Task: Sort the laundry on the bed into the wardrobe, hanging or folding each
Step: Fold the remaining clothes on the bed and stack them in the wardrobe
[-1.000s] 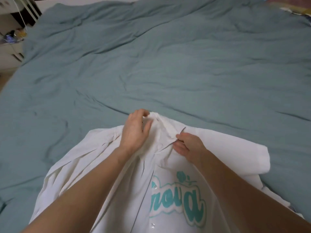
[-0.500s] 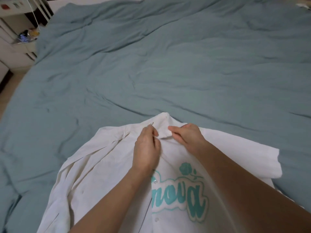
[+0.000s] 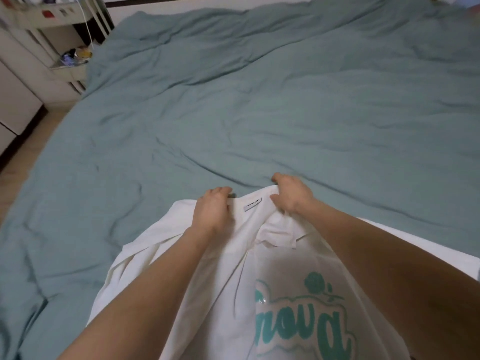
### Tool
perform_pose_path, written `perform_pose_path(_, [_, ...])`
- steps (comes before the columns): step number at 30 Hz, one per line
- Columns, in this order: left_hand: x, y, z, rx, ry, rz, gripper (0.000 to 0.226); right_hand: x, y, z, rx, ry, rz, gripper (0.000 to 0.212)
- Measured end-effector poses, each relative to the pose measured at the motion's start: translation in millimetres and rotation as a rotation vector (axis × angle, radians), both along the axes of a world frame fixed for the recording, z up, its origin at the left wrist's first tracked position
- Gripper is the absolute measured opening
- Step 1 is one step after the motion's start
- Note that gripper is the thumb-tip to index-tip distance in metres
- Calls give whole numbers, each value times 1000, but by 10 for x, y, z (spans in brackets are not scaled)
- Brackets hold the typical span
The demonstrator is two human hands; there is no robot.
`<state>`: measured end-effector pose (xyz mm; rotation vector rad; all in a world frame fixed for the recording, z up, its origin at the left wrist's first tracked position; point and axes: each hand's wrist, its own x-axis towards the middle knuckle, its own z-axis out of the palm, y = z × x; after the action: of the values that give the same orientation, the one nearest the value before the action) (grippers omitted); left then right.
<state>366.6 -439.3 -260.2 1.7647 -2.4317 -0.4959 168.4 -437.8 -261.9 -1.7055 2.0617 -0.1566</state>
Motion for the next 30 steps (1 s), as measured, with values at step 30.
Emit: perform_pose_path(30, [1861,335,-4,334,228,422,19,1807,-333,103,-22,202,632,34])
